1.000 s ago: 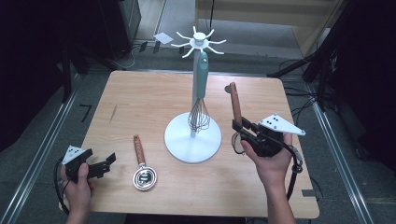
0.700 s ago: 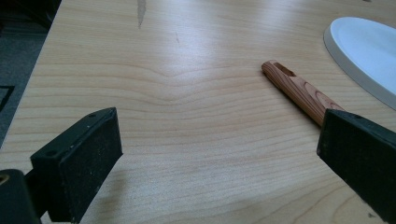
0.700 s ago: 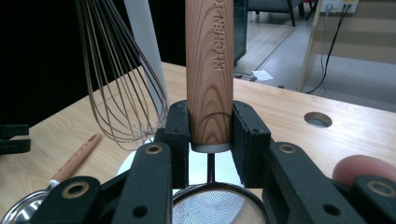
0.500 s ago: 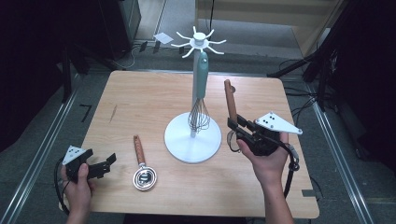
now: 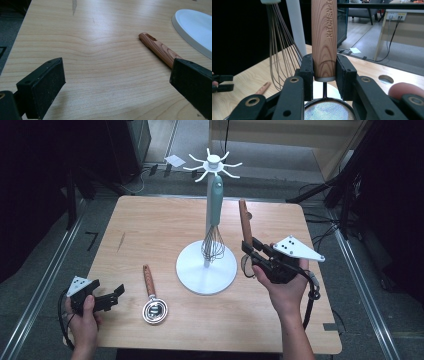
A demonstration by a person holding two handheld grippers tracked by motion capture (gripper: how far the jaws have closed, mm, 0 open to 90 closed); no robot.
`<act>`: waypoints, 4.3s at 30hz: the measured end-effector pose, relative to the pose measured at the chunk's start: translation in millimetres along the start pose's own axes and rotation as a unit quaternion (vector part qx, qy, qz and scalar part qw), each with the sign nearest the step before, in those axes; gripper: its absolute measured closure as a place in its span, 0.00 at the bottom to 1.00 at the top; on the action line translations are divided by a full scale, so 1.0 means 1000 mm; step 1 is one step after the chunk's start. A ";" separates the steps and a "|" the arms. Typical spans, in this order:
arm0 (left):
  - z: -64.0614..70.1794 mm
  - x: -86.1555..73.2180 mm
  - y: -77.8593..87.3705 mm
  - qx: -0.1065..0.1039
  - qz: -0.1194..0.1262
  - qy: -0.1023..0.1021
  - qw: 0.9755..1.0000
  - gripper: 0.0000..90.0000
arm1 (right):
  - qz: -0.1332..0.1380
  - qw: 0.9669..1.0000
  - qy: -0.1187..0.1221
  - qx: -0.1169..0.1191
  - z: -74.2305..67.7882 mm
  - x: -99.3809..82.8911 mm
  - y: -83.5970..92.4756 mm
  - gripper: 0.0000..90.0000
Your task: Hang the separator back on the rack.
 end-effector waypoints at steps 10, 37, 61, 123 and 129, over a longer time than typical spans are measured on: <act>0.000 0.000 0.000 0.000 -0.001 -0.001 1.000 0.00 | 0.011 1.000 0.011 0.000 -0.007 0.012 0.004 0.79; 0.000 0.000 -0.001 0.000 -0.002 -0.002 1.000 0.00 | 0.065 0.998 0.026 0.002 -0.014 0.044 0.022 0.79; 0.000 0.000 -0.001 -0.001 -0.003 -0.002 1.000 0.00 | 0.073 0.997 0.031 0.005 -0.019 0.058 0.019 0.80; 0.000 0.000 -0.001 -0.004 -0.003 0.001 1.000 0.00 | 0.068 0.997 0.018 0.023 -0.024 0.064 -0.013 0.76; 0.000 0.000 -0.001 -0.004 -0.003 0.000 1.000 0.00 | 0.065 0.997 0.019 0.025 -0.024 0.064 -0.013 0.74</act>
Point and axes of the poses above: each handheld gripper's, and its own axes: y roughly backward along the jaws, x roughly out of its top, z roughly to its right, the point moved 6 cm from there along -y, roughly forward along the jaws, and after that the axes turned 12 degrees about -z, right-handed, at the moved point
